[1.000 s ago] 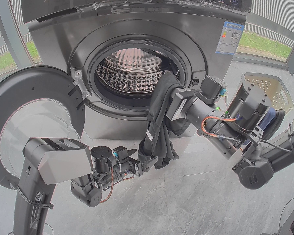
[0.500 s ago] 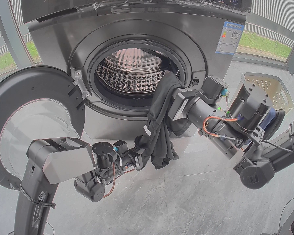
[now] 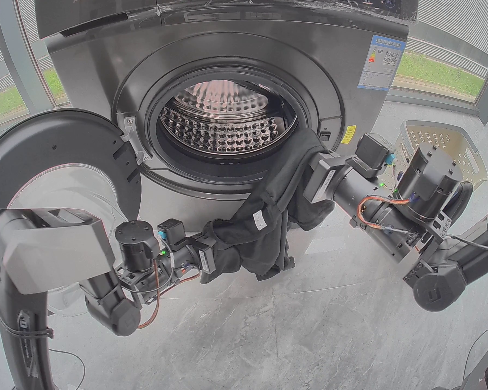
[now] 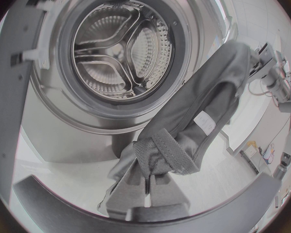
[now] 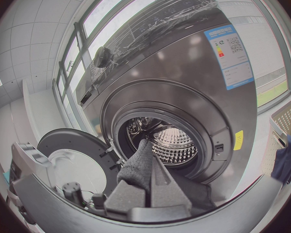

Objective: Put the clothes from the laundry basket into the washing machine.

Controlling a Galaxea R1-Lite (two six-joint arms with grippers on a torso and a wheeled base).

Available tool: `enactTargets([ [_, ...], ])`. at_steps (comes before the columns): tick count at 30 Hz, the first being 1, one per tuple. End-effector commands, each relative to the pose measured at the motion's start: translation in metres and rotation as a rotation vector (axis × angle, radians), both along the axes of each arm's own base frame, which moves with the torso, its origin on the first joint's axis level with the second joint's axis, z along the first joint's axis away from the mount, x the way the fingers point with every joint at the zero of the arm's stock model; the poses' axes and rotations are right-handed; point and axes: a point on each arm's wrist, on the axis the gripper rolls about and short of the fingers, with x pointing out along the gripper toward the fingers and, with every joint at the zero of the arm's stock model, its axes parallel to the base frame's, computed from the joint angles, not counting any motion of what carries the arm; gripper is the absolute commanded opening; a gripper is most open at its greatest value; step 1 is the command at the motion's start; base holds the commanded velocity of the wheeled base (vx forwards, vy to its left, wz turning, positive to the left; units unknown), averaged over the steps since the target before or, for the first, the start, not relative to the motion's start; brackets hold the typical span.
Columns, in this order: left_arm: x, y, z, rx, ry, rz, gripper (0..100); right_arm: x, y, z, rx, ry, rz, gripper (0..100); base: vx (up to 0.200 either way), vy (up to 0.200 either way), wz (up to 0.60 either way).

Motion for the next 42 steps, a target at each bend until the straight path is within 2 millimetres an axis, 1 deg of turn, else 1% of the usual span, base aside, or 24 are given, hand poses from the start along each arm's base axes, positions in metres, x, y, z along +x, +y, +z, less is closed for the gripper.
enactTargets([
  [1,-0.041,0.023,0.051,0.023,-0.099,0.014,0,-0.015,-0.031,0.001,-0.007,-0.001,-0.023,0,0.000,0.000,0.00],
  [3,-0.050,0.028,0.061,0.014,-0.116,0.024,0,-0.022,-0.037,0.000,-0.016,0.005,-0.008,0,0.000,0.000,0.00],
  [5,-0.062,0.035,0.076,-0.005,-0.144,0.030,0,-0.033,-0.046,-0.006,-0.039,0.026,0.009,0,0.000,0.000,0.00],
  [8,-0.070,0.044,0.090,-0.036,-0.171,0.047,0,-0.040,-0.054,-0.013,-0.054,0.054,0.020,0,0.000,0.000,0.00],
  [9,-0.071,0.045,0.091,-0.040,-0.172,0.050,0,-0.041,-0.055,-0.014,-0.054,0.058,0.021,0,0.000,0.000,0.00],
  [12,-0.077,0.051,0.099,-0.058,-0.188,0.055,0,-0.039,-0.059,-0.018,-0.043,0.083,0.019,0,0.000,0.000,0.00],
  [16,-0.076,0.052,0.110,-0.073,-0.233,0.065,0,-0.034,-0.067,-0.022,-0.055,0.097,-0.019,0,0.000,0.000,0.00],
  [17,-0.076,0.053,0.116,-0.082,-0.254,0.068,0,-0.031,-0.071,-0.023,-0.057,0.098,-0.037,0,0.000,0.000,0.00],
  [19,-0.075,0.057,0.125,-0.100,-0.284,0.083,0,-0.031,-0.075,-0.024,-0.062,0.104,-0.050,0,0.000,0.000,0.00],
  [20,-0.074,0.057,0.126,-0.103,-0.290,0.085,0,-0.031,-0.075,-0.025,-0.064,0.104,-0.052,0,0.000,0.000,0.00],
  [21,-0.071,0.057,0.133,-0.113,-0.318,0.088,0,-0.030,-0.077,-0.024,-0.060,0.102,-0.060,0,0.000,0.000,0.00],
  [23,-0.071,0.057,0.137,-0.119,-0.334,0.090,0,-0.029,-0.078,-0.023,-0.059,0.101,-0.067,0,0.000,0.000,0.00],
  [26,-0.079,0.057,0.149,-0.142,-0.372,0.081,0,-0.028,-0.079,-0.021,-0.054,0.091,-0.075,0,0.000,0.000,0.00],
  [27,-0.080,0.057,0.150,-0.144,-0.376,0.081,0,-0.028,-0.079,-0.021,-0.053,0.091,-0.077,0,0.000,0.000,0.00],
  [28,-0.083,0.057,0.159,-0.160,-0.405,0.078,0,-0.028,-0.081,-0.020,-0.058,0.080,-0.092,0,0.000,0.000,0.00],
  [30,-0.085,0.058,0.166,-0.175,-0.430,0.085,0,-0.027,-0.083,-0.018,-0.056,0.055,-0.102,0,0.000,0.000,0.00],
  [34,-0.086,0.058,0.171,-0.185,-0.446,0.095,0,-0.026,-0.085,-0.015,-0.046,0.037,-0.114,0,0.000,0.000,0.00],
  [38,-0.085,0.058,0.169,-0.181,-0.439,0.095,0,-0.024,-0.088,-0.008,-0.034,0.015,-0.130,0,0.000,0.000,0.00],
  [42,-0.085,0.058,0.170,-0.184,-0.443,0.096,0,-0.024,-0.096,-0.002,-0.024,-0.004,-0.155,0,0.000,0.000,0.00],
])
